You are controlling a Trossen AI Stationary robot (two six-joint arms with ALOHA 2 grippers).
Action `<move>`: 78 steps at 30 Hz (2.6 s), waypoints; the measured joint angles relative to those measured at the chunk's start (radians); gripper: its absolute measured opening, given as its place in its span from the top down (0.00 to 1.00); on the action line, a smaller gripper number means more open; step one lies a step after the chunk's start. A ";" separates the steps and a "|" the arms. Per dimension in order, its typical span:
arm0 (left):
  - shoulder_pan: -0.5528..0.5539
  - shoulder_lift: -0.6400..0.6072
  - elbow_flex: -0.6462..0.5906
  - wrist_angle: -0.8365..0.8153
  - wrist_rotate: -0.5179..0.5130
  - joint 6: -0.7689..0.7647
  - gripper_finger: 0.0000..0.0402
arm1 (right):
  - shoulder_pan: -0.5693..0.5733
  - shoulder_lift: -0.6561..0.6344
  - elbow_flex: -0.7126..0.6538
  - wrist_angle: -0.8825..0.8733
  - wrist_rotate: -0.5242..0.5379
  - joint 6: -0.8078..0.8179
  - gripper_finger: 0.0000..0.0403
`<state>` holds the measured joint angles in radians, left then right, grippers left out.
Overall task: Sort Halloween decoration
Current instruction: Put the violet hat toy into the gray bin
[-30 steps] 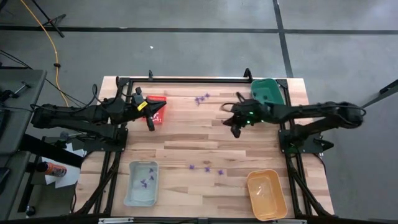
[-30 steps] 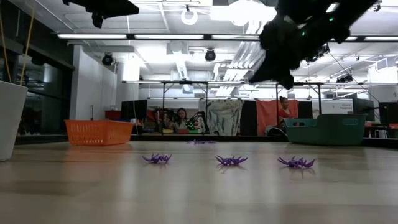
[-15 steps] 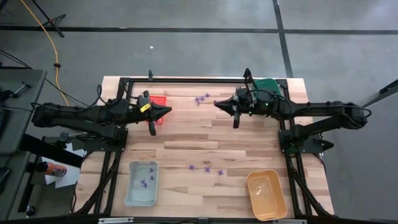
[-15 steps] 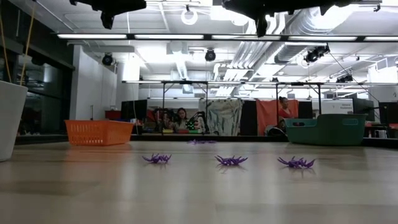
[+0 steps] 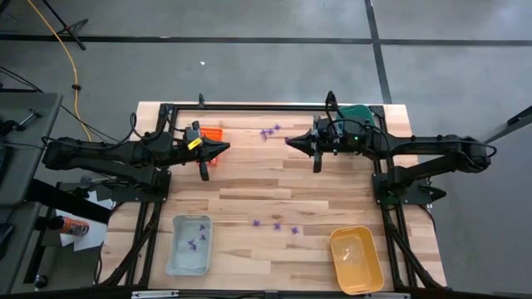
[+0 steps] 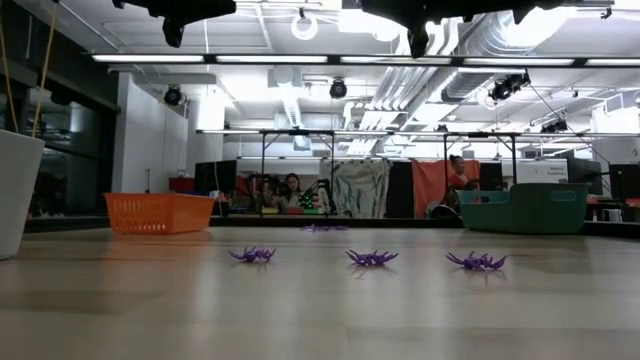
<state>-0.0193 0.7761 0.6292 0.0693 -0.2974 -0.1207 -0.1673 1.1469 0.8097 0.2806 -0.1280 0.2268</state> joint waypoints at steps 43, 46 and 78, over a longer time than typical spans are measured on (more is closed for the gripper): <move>0.000 0.000 0.000 -0.018 -0.032 0.000 1.00 | 0.258 0.966 0.549 0.172 -0.161 -0.123 1.00; 0.000 0.000 0.000 -0.019 -0.036 0.000 1.00 | 0.274 1.068 0.693 0.168 -0.194 -0.140 1.00; 0.000 0.000 0.000 -0.016 -0.071 -0.061 1.00 | 0.342 1.348 1.142 -0.060 -0.224 -0.129 0.63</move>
<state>-0.0193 0.7761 0.6295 0.0532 -0.3681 -0.1822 0.1744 2.4952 1.9517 0.2207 -0.3515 0.0977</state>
